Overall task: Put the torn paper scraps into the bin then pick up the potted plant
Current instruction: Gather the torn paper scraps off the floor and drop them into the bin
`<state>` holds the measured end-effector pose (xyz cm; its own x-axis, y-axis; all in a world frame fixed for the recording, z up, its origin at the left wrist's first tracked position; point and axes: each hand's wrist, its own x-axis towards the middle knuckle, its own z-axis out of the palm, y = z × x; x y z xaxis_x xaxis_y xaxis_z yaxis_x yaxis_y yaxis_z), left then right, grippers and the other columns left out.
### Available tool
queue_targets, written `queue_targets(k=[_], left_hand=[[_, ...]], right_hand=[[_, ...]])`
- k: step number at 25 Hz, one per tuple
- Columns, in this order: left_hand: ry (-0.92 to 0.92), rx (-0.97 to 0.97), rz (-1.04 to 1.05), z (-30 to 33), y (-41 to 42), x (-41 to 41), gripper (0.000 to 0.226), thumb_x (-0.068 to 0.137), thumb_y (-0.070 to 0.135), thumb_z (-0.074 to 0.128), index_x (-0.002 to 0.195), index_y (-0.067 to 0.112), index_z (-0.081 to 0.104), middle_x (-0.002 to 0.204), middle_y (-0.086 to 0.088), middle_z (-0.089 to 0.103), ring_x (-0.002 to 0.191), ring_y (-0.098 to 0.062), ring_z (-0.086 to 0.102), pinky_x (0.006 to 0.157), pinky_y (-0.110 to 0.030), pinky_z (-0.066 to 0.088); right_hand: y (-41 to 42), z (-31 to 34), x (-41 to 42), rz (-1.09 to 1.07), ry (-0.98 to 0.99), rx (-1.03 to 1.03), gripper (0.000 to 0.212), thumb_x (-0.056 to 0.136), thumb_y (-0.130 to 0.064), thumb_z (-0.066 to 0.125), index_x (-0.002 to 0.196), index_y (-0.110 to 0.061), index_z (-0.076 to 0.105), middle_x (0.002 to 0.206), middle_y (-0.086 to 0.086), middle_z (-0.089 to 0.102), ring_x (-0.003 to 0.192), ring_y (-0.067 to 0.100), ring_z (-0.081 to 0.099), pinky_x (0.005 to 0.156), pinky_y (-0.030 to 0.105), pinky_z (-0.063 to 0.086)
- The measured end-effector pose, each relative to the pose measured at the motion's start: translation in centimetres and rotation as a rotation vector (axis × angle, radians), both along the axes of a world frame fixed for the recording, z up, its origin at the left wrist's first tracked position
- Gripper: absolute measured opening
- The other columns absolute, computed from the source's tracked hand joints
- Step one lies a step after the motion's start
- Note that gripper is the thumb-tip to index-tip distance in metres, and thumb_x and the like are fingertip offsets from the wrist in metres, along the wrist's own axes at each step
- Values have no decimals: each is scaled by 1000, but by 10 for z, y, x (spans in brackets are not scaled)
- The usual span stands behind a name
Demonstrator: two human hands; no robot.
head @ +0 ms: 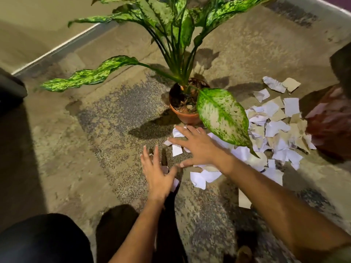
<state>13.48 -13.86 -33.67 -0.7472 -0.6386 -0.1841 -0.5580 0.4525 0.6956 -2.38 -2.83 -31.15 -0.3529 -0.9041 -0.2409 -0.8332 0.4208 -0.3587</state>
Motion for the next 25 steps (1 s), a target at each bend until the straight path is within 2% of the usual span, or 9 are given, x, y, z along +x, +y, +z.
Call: queue_targets(k=[3, 8, 10, 13, 15, 17, 19, 22, 25], left_hand=[[-231, 14, -187, 10, -26, -7, 89, 65, 53, 62, 145, 38, 28, 160, -4, -3, 146, -30, -7, 116, -55, 5], [-425, 15, -480, 17, -16, 5, 95, 66, 40, 74, 146, 41, 23, 159, 2, -8, 145, -31, -10, 117, -57, 6], [-495, -133, -510, 16, -3, 18, 93, 72, 36, 75, 147, 41, 19, 159, 1, -8, 145, -32, -6, 118, -52, 9], [-398, -297, -404, 17, 12, 30, 68, 83, 18, 67, 141, 39, 37, 156, -1, 16, 141, -29, 16, 112, -46, 33], [-349, -301, -310, 17, 20, 29, 54, 85, 9, 65, 131, 33, 52, 143, 1, 34, 129, -20, 32, 104, -38, 43], [-341, -243, -267, 17, 25, 23, 49, 83, 2, 64, 125, 27, 59, 124, 2, 46, 115, -15, 43, 99, -32, 46], [-336, -163, -279, 19, 32, 12, 44, 79, 0, 64, 116, 24, 65, 109, 3, 50, 104, -18, 53, 92, -32, 50], [-319, -41, -273, 25, 40, -3, 39, 73, -1, 63, 103, 23, 70, 104, 2, 54, 97, -23, 61, 86, -32, 52], [-256, -10, -307, 33, 51, -14, 37, 72, -4, 63, 102, 17, 72, 131, 1, 50, 117, -21, 55, 95, -21, 42]], right_hand=[[-16, -10, -1, 60, 54, 98, 97, 69, -76, 60, 149, -47, 12, 161, 1, -5, 145, 36, 3, 111, 56, 18], [-17, -5, 8, 121, 36, 198, 102, 66, -81, 58, 150, -40, 16, 161, 5, 8, 145, 36, 9, 113, 52, 17], [-1, 4, 16, 192, 29, 229, 104, 62, -80, 62, 148, -41, 19, 161, 5, 8, 145, 36, 9, 112, 53, 22], [30, 6, 33, 269, 137, 330, 96, 70, -66, 68, 148, -42, 18, 161, 6, 5, 144, 38, 9, 107, 51, 32], [42, 3, 46, 232, 193, 306, 75, 81, -40, 69, 145, -37, 29, 158, 8, 17, 139, 41, 23, 89, 46, 49], [47, -6, 53, 200, 246, 226, 57, 70, -18, 77, 123, -28, 59, 136, 10, 51, 116, 42, 53, 56, 37, 53], [56, -13, 56, 191, 299, 234, 44, 49, -11, 85, 89, -23, 71, 95, 5, 66, 79, 31, 66, 38, 24, 39], [67, -17, 56, 139, 280, 226, 37, 38, -19, 88, 69, -25, 70, 69, -3, 60, 59, 18, 62, 37, 20, 25], [84, 2, 50, 18, 249, 143, 36, 29, -17, 88, 59, -23, 70, 60, -3, 58, 48, 16, 59, 35, 17, 26]])
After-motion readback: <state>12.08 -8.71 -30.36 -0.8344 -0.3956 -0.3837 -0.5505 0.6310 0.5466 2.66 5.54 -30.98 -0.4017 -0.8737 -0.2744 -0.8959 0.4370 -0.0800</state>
